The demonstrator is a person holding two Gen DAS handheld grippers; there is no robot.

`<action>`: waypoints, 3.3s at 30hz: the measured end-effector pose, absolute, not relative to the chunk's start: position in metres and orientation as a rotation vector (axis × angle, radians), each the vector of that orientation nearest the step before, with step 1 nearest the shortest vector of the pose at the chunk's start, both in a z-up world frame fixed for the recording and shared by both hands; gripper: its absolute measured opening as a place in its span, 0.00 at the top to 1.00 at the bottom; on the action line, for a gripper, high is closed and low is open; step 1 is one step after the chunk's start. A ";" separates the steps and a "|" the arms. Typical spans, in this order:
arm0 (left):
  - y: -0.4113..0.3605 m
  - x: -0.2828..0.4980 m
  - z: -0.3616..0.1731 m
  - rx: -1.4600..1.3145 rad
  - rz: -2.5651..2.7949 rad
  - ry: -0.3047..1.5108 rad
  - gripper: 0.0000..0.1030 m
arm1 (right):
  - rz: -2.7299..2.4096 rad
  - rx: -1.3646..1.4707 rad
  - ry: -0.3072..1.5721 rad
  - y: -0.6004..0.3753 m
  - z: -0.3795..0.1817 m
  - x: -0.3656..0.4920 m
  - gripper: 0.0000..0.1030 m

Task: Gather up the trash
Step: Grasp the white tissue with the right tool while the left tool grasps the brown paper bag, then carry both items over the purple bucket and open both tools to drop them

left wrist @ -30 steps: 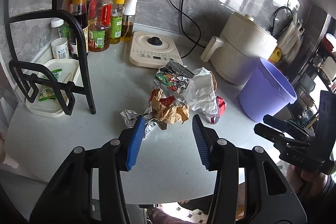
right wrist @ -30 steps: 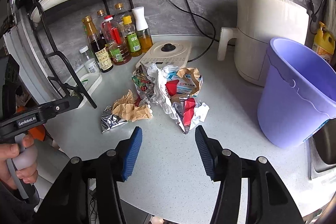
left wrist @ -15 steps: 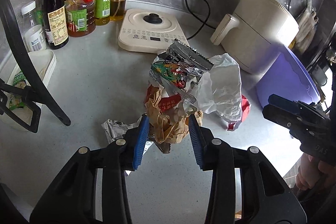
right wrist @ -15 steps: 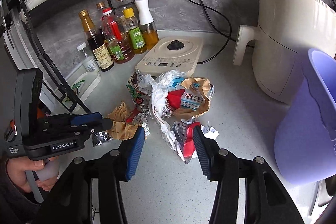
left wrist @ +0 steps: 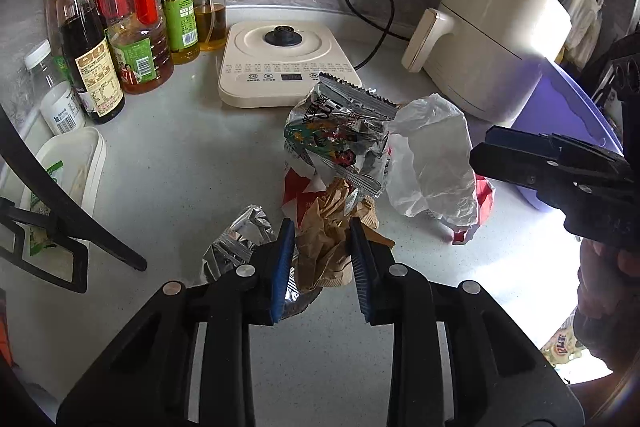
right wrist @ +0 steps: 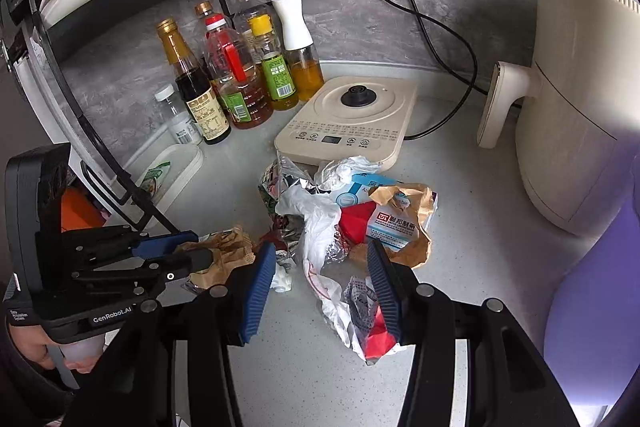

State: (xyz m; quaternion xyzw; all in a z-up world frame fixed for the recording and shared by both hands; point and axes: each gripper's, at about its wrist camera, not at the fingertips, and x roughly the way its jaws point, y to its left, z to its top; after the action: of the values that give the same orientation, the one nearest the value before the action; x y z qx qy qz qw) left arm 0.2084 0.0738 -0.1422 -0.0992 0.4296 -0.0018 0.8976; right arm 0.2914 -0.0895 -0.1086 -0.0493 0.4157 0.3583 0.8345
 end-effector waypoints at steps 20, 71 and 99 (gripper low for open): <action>0.102 0.163 -0.082 -0.258 0.041 0.720 0.73 | 0.736 -0.018 0.780 -0.112 -0.054 0.265 0.97; -0.140 0.291 -0.015 -0.035 -0.482 0.599 0.73 | 0.018 0.131 0.542 -0.418 0.004 0.218 0.13; -0.091 0.255 -0.004 -0.047 -0.310 0.539 0.09 | 0.042 0.035 0.515 -0.348 -0.011 0.214 0.08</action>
State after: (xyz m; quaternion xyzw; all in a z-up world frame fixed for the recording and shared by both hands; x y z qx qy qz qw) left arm 0.2545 -0.0909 -0.0044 -0.0233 0.2654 -0.1527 0.9517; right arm 0.2144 -0.3479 -0.0107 0.0175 0.2547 0.0206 0.9666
